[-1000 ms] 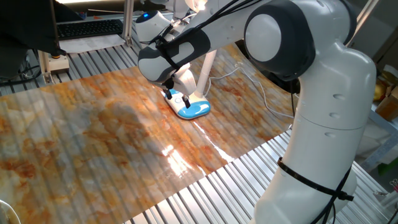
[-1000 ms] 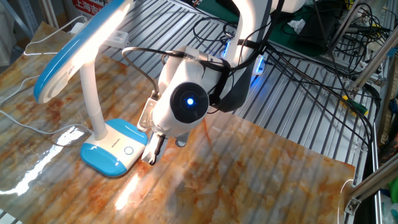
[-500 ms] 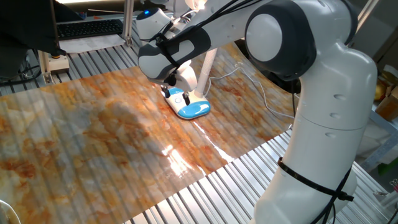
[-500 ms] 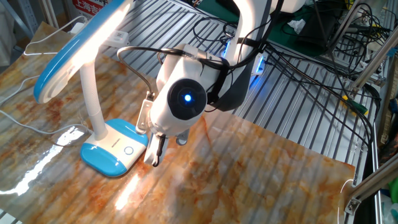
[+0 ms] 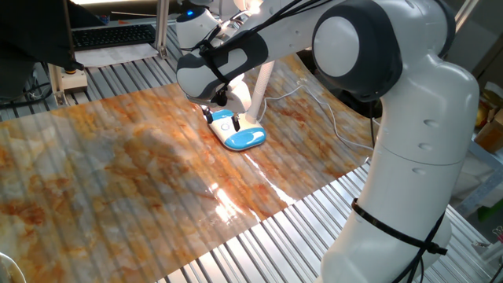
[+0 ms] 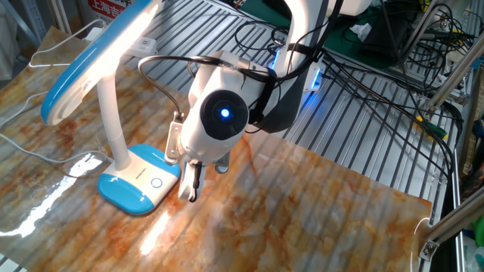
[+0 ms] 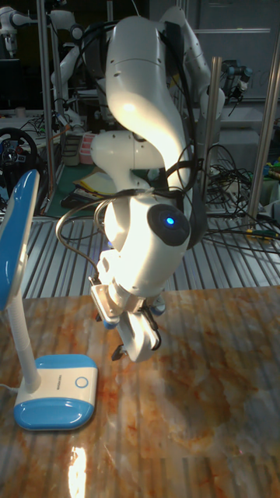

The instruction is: Turn on the desk lamp by pressing the button

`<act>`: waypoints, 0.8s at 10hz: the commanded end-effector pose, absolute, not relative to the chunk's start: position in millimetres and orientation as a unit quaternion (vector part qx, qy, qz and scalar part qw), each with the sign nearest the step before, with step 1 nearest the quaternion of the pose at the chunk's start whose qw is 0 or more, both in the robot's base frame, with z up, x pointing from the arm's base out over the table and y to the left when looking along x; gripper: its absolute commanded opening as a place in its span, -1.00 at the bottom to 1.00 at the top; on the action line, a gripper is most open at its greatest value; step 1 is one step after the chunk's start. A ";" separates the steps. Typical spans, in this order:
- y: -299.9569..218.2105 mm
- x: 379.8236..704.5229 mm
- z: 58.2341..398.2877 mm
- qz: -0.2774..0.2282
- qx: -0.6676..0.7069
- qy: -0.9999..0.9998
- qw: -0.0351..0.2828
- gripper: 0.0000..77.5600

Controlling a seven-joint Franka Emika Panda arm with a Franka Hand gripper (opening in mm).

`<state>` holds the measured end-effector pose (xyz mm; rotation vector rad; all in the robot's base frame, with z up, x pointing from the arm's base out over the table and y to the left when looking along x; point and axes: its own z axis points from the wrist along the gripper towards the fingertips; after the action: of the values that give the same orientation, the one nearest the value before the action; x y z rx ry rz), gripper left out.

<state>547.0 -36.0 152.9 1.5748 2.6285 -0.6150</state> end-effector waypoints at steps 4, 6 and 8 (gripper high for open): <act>-36.0 549.0 154.8 -0.188 0.463 0.866 0.001 0.99; -35.5 549.4 153.8 -0.188 0.452 0.872 -0.001 0.99; -35.1 549.8 152.8 -0.189 0.437 0.879 -0.004 0.99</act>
<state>548.5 -35.2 152.1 1.4004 2.7541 -0.5947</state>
